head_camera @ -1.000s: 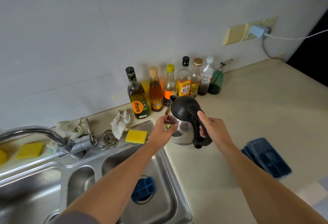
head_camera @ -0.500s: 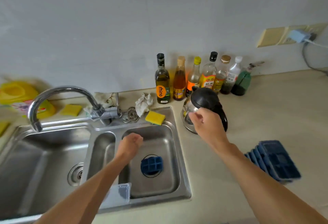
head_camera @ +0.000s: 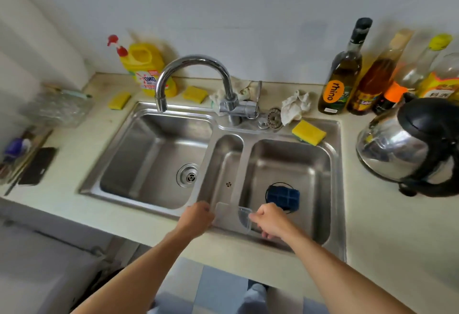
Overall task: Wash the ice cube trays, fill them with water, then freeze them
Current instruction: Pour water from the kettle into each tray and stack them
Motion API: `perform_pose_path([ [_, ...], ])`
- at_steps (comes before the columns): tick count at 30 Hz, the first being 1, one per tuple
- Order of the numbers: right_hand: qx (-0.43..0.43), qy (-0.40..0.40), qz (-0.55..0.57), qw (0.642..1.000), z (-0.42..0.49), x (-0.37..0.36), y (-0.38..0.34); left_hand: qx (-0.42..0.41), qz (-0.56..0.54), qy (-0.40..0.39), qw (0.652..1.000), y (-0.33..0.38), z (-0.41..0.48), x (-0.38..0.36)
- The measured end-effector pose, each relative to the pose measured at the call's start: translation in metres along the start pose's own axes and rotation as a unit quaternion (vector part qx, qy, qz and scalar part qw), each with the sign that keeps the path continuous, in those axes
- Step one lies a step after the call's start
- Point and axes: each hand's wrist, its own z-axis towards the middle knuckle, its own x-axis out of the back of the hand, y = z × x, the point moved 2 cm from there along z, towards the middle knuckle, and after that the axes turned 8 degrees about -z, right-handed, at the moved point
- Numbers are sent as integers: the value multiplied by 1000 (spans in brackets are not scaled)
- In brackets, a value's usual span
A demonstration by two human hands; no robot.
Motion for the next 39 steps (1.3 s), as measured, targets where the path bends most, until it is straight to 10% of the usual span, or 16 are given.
perform_pose_path([
  [15,-145,200,110,963,24,62,83,-100,-144,-87,981,115,63,-83],
  [39,-193,229,50,953,122,36,127,-5,-85,-76,993,107,165,-166],
])
